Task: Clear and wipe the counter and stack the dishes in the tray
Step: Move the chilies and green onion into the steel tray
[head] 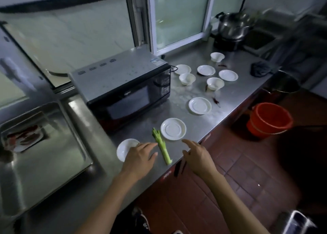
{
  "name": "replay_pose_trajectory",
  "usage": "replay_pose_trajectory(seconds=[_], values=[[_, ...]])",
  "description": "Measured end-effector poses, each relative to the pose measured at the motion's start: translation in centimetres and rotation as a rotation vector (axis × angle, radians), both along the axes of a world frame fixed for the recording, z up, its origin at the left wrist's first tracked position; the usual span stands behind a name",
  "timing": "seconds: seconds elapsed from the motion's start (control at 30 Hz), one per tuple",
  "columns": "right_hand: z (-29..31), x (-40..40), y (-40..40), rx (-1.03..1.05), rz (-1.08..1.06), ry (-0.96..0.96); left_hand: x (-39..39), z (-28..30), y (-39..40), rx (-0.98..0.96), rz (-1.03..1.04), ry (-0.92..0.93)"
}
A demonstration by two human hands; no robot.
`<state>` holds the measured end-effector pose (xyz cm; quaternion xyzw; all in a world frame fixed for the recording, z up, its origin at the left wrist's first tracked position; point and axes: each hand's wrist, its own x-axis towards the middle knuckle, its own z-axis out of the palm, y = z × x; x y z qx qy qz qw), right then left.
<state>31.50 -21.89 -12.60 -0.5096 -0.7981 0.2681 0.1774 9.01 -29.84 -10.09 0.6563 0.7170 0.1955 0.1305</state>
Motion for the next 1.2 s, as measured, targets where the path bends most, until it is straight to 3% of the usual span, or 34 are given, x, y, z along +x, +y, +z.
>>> replay_pose_trajectory(seconds=[0.6, 0.83, 1.07, 1.2], values=[[0.8, 8.7, 10.8, -0.015, -0.321, -0.028, 7.9, -3.5, 19.0, -0.029, -0.21, -0.165], [-0.4, 14.9, 15.0, -0.034, -0.427, -0.056, 14.6, -4.4, 26.1, -0.065, -0.325, -0.112], [-2.8, 21.9, 21.4, -0.123, -0.426, 0.011, 21.7, -5.0, 33.6, -0.139, -0.291, -0.053], [-3.1, 25.4, 24.9, -0.151, -0.348, 0.011, 25.3, -4.7, 36.4, -0.224, -0.176, -0.12]])
